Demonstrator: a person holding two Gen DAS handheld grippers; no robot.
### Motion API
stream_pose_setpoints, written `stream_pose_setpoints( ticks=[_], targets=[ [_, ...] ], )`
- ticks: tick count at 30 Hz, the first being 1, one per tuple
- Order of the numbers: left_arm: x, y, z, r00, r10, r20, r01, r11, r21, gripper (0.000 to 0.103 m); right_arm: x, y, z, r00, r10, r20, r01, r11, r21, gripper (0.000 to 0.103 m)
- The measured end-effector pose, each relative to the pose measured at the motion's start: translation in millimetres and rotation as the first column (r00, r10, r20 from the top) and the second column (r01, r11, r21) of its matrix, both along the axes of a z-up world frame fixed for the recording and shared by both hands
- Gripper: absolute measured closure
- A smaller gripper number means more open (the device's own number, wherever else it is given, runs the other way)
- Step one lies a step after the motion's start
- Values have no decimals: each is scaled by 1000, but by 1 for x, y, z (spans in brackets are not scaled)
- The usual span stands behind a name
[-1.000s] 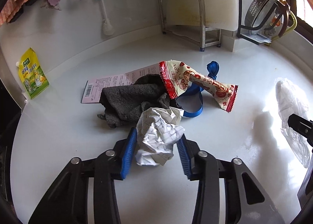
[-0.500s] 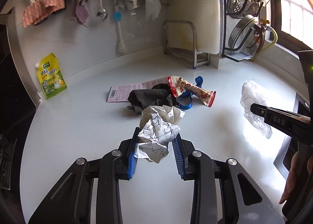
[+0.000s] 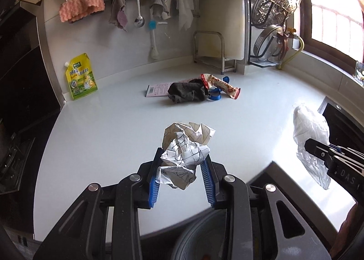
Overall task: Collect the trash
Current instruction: 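Carry the clear bag and crumpled paper over the basket with both tools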
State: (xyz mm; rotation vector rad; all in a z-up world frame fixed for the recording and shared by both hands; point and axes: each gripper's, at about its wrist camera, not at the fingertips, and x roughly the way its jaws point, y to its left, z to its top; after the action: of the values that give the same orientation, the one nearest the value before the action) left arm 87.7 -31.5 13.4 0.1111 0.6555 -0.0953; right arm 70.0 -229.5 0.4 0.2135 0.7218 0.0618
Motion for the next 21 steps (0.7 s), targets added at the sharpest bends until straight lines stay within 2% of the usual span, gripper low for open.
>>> stream_pose_setpoints(
  ticks=[5,9,21],
  targets=[
    [-42,10,-13,1000,-20,-23,20,1000,-10,70,-60,14,-12,1000,-3,5,2,1000,24,85],
    [-69,13,-24,999,-36,-28,36,999,1,70,-96,27,-24,1000,6,-8,-6,1000,-5,85],
    [-100,8,-59,990,-111,-92,113,994,13,69,-144,35,-59,996,25,-87,-24,1000,2,85]
  ],
)
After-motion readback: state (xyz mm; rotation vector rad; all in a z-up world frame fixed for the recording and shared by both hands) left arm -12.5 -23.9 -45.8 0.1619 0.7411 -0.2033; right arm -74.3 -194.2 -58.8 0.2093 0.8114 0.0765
